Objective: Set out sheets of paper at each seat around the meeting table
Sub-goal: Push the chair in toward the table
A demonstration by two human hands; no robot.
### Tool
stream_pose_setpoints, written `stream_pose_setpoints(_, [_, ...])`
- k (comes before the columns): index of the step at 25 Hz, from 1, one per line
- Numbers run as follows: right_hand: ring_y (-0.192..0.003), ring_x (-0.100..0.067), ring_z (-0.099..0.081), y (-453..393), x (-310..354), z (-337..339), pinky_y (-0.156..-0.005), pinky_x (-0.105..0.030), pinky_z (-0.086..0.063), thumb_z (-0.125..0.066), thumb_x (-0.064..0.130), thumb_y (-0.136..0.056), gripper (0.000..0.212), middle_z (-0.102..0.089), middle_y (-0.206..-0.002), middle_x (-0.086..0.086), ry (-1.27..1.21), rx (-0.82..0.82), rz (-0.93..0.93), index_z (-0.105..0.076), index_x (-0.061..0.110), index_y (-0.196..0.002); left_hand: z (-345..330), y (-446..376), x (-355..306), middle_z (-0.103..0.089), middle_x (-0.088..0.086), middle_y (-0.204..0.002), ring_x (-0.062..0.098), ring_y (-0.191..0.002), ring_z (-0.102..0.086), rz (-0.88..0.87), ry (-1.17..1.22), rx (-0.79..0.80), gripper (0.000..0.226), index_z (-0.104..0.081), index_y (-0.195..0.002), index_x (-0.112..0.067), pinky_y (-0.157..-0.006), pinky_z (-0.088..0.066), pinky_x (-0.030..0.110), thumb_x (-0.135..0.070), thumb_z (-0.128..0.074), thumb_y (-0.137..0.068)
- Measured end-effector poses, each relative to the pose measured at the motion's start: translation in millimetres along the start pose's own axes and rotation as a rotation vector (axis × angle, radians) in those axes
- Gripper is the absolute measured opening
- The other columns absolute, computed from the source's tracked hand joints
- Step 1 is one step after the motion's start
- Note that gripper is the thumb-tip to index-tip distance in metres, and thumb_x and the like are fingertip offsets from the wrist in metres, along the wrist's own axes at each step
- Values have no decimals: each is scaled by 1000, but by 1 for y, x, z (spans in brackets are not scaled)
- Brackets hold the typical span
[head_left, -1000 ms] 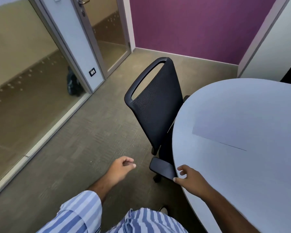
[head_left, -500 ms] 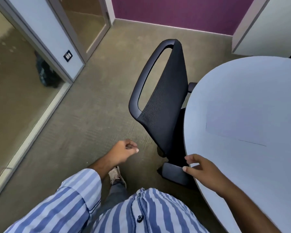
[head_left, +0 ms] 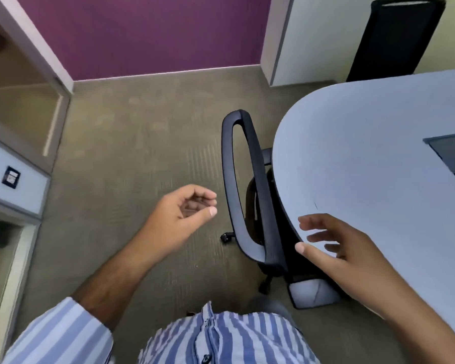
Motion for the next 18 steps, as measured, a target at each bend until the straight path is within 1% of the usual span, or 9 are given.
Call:
stream_pose_setpoints(1, [-110,8,-66,-2,8,-4,-92,-23,-50,-81,40,-89,33,-68,-124,30,-6,-32,0,-69,45,-120,7,-10,-4,-78,-5,-108,9,-98,-74,-11,-2,29,19,-75,-104,-34,-86,-58,18,-27,-79,-87])
stream_pose_setpoints(3, [-111,7,-66,-14,18,-11,-92,-24,-50,-80,42,-89,33,-68,-125,30,-17,-84,-9,-69,45,-120,16,-35,-4,-78,-6,-108,10,-100,-74,-19,-43,75,19,-75,-104,-35,-89,-60,27,-24,-80,-89])
stream_pose_setpoints(5, [-113,9,-64,-29,21,-18,-91,-23,-51,-79,46,-88,35,-65,-128,33,-21,-112,-20,-66,49,-121,18,-61,-1,-76,-9,-110,6,-106,-70,-11,-109,109,20,-74,-106,-35,-94,-60,34,-24,-81,-90])
stream_pose_setpoints(6, [-116,10,-62,-40,20,-23,-90,-21,-51,-78,48,-88,38,-62,-131,35,-21,-142,-24,-64,52,-123,18,-77,0,-73,-13,-114,2,-111,-67,-13,-154,141,22,-72,-110,-36,-96,-59,35,-28,-80,-90])
stream_pose_setpoints(9, [-121,12,-56,-84,16,-39,-85,-21,-52,-77,52,-87,45,-51,-140,36,-13,-217,-28,-56,58,-126,18,-129,-2,-60,-27,-126,-7,-124,-54,-77,-335,280,36,-64,-121,-43,-100,-52,31,-53,-74,-88])
stream_pose_setpoints(11, [-121,13,-54,-120,12,-48,-87,-23,-53,-74,58,-84,48,-50,-138,37,-48,-254,-49,-54,58,-128,21,-166,-10,-56,-30,-129,-6,-128,-51,-136,-456,350,44,-61,-123,-45,-98,-49,27,-65,-67,-84])
stream_pose_setpoints(14, [-118,16,-54,-169,14,-54,-85,-17,-51,-68,69,-79,59,-55,-131,38,-81,-289,-107,-53,54,-134,31,-213,-22,-51,-31,-134,-5,-131,-47,-204,-608,417,55,-57,-129,-42,-98,-45,22,-72,-60,-82])
stream_pose_setpoints(16, [-112,19,-56,-196,22,-57,-82,-16,-50,-66,73,-77,64,-58,-129,37,-82,-295,-143,-53,52,-136,37,-244,-27,-43,-30,-145,-5,-138,-39,-241,-709,495,66,-52,-138,-41,-109,-40,25,-74,-58,-81])
stream_pose_setpoints(18, [-109,22,-55,-220,29,-58,-80,-14,-48,-64,75,-76,63,-56,-126,40,-51,-310,-153,-53,53,-134,39,-279,-29,-34,-25,-156,-1,-145,-30,-273,-766,527,75,-47,-147,-37,-117,-31,26,-73,-62,-82])
Point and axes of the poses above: each hand's wrist, its own y-axis away from the middle knuckle, its own z-axis out of the back of the hand, x = y × z, the point moved 2 cm from there along -y, towards the middle knuckle
